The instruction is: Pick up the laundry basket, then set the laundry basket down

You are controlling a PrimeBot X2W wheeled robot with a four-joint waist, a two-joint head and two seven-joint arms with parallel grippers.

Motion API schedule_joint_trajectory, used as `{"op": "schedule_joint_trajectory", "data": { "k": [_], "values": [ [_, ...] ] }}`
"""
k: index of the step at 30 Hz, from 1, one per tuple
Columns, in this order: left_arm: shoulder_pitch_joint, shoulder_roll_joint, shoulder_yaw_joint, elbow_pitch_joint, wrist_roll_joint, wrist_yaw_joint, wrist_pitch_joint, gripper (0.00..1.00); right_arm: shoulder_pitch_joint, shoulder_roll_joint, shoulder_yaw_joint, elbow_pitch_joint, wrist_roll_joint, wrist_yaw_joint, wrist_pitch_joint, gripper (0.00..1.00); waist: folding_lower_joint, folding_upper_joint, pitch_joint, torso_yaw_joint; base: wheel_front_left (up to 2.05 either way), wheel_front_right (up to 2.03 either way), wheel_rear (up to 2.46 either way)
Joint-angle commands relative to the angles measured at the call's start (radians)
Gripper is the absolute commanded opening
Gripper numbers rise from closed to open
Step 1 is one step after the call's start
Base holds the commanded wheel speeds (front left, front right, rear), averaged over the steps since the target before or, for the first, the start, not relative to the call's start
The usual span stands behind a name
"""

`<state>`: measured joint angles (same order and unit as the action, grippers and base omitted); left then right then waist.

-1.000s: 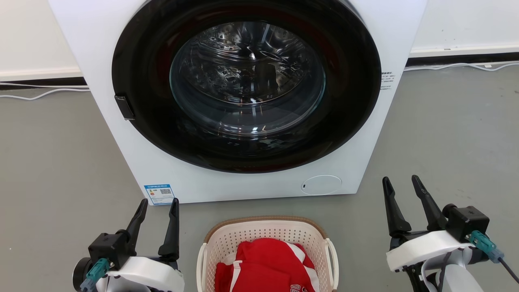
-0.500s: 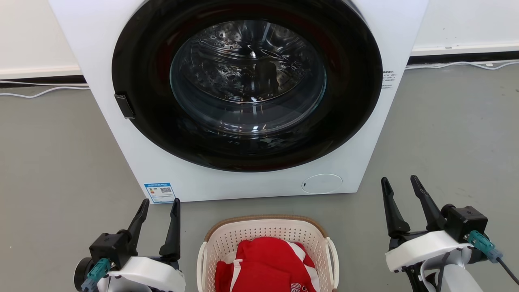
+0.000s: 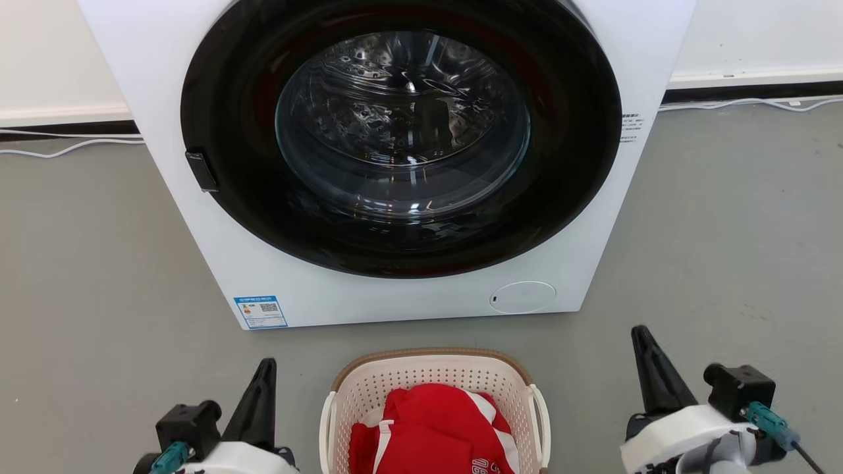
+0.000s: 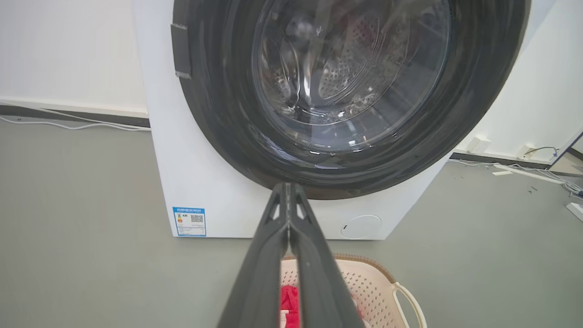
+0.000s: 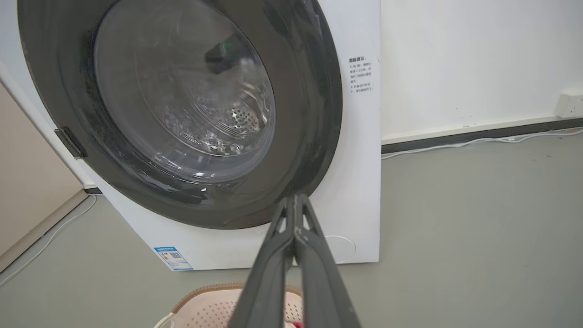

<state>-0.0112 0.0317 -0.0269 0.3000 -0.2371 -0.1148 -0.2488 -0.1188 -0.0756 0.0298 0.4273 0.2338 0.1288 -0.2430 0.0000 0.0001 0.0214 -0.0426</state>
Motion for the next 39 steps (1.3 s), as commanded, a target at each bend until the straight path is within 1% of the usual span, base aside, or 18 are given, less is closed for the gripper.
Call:
{"op": "schedule_joint_trajectory", "data": {
  "k": [1, 2, 5, 10, 39],
  "values": [
    [-0.029, 0.003, 0.008, -0.02, -0.028, 0.0, 0.007, 0.0, -0.03, -0.004, -0.01, -0.024, 0.031, 0.0, 0.009, 0.0, 0.0004, -0.0001, -0.001, 0.001, 0.0, 0.0, 0.0],
    [-0.029, 0.003, 0.008, -0.02, -0.028, 0.0, 0.007, 0.0, -0.03, -0.004, -0.01, -0.024, 0.031, 0.0, 0.009, 0.0, 0.0004, -0.0001, -0.001, 0.001, 0.0, 0.0, 0.0],
    [-0.029, 0.003, 0.011, -0.022, -0.062, -0.001, 0.016, 0.0, -0.028, -0.004, -0.013, -0.03, 0.064, 0.0, 0.018, 0.0, 0.0022, -0.0001, -0.003, 0.002, 0.0, 0.0, 0.0],
    [-0.03, 0.004, 0.015, -0.024, -0.117, -0.001, 0.029, 0.0, -0.025, -0.002, -0.017, -0.037, 0.119, 0.0, 0.031, 0.0, 0.0002, -0.0001, -0.002, 0.004, 0.0, 0.0, 0.0],
    [-0.047, 0.007, 0.046, -0.033, -0.437, -0.005, 0.113, 0.0, -0.015, 0.005, -0.049, -0.075, 0.44, 0.001, 0.113, 0.0, 0.0, -0.0001, -0.006, 0.014, 0.0, 0.0, 0.0]
  ]
}}
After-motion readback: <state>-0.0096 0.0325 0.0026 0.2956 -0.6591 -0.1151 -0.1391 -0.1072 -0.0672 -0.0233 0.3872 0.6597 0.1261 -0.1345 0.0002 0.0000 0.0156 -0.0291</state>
